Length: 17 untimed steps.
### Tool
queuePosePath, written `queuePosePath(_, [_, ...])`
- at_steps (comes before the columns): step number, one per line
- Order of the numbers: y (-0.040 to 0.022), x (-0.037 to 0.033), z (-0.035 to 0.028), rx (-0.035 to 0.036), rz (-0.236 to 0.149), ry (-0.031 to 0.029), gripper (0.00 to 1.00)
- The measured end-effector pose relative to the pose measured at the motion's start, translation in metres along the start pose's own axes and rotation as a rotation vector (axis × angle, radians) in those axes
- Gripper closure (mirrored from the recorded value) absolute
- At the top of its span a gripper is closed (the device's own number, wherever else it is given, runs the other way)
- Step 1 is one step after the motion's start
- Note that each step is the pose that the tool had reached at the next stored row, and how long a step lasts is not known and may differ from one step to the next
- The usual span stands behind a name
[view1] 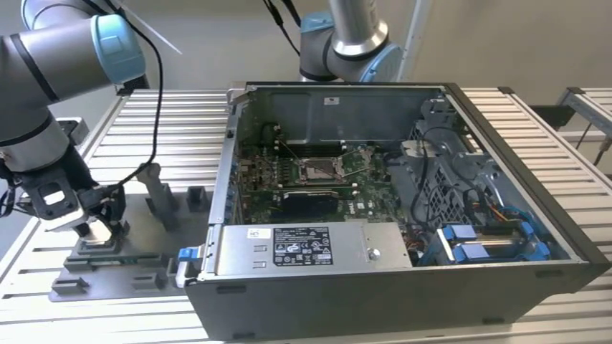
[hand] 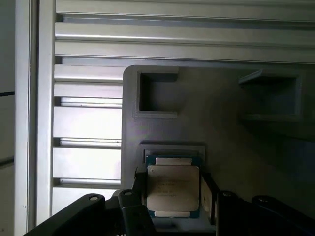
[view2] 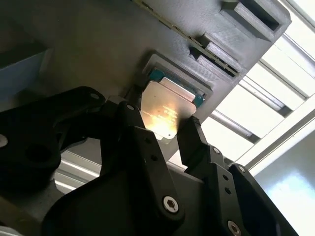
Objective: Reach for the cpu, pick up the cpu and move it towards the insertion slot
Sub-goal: 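Pick up the cpu and move it towards the insertion slot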
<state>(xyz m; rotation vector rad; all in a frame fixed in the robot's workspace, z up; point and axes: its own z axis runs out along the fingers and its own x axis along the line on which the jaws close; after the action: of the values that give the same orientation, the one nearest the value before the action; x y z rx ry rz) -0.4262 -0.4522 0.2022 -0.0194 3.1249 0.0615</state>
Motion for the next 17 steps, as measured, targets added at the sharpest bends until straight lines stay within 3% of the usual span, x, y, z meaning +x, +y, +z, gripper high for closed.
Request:
queuePosePath(3, [0.0004,-0.0001,-0.0085,0.0000,0.000,0.0000,1.00])
queuePosePath(4, [0.0006,-0.0003,-0.0151,0.0000,0.000,0.0000,1.00])
queuePosePath(17, [0.0025,-0.0010,-0.0636,0.0001,0.000,0.0001,1.00])
